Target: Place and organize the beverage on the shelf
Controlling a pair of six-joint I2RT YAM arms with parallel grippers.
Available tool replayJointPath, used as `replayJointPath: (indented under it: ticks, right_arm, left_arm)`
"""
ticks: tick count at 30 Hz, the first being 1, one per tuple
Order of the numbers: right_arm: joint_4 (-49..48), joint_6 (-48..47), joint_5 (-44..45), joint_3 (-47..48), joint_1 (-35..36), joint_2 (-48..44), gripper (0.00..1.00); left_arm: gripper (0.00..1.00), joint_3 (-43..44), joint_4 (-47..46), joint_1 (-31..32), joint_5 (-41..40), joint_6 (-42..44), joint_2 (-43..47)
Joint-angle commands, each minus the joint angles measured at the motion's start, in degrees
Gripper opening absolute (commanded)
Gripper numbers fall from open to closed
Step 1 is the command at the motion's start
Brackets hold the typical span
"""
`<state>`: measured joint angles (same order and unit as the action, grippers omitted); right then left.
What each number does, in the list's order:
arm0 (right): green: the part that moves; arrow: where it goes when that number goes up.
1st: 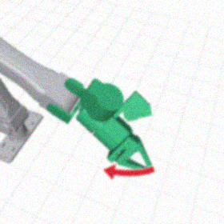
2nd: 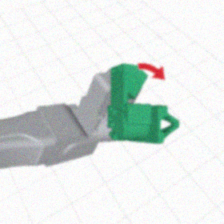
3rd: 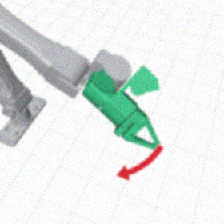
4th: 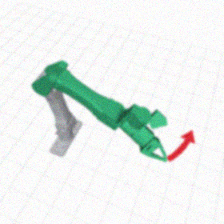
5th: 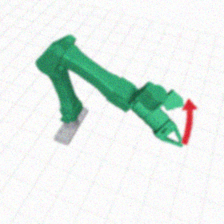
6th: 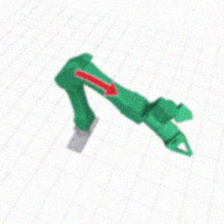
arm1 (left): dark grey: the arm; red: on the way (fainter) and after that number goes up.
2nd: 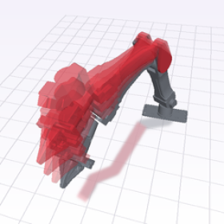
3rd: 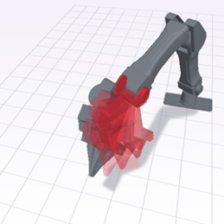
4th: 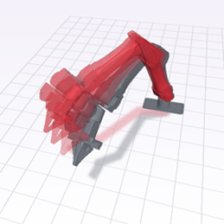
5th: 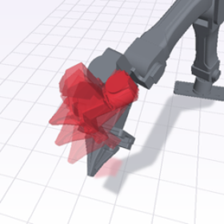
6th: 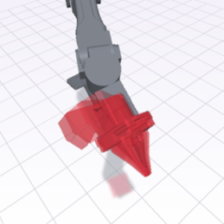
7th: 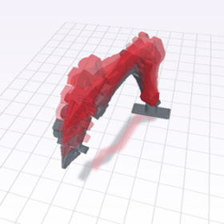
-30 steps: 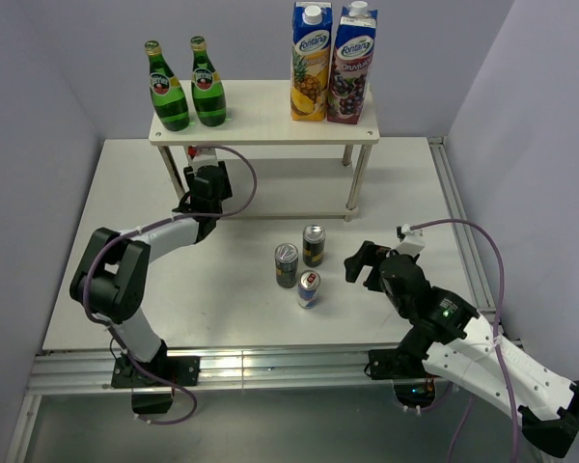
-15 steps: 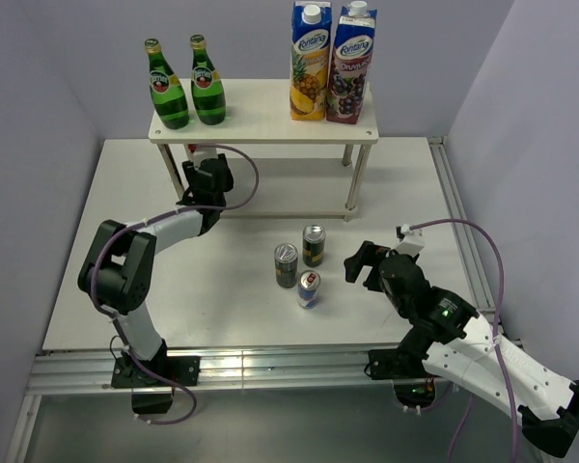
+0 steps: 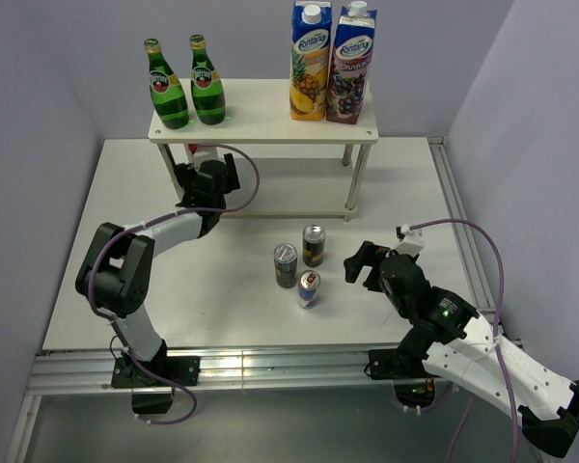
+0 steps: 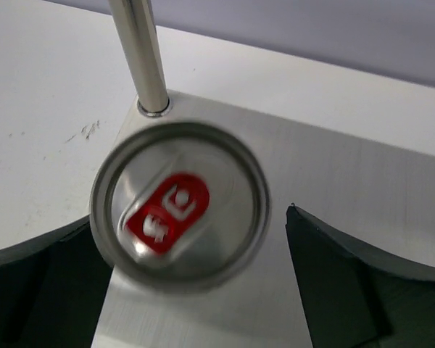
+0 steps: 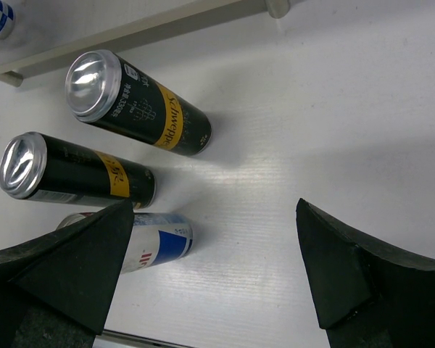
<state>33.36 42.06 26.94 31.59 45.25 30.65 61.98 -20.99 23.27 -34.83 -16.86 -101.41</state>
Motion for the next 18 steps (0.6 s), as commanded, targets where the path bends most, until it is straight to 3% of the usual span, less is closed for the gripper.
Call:
replayJointPath:
  ticks: [1,4,12,18]
  right_arm:
    - [-2.0,-0.6,0.7,0.4,0.4,-0.5,1.0]
    - [-2.0,-0.5,0.8,0.4,0.5,-0.9,1.0]
    - [-2.0,-0.4,1.2,0.3,0.4,-1.4,1.0]
    - [-2.1,-0.5,1.2,0.2,0.5,-1.5,1.0]
  left_arm:
    - [0.99,-2.4,-1.2,1.2,-0.6,0.6,8.2]
    - [0.99,-6.7,-1.2,4.1,-1.8,1.0,13.6]
    - [0.99,-12.6,12.5,16.0,-8.5,-3.9,26.7]
    - [0.99,-18.8,25.4,27.0,-8.6,-14.2,38.2]
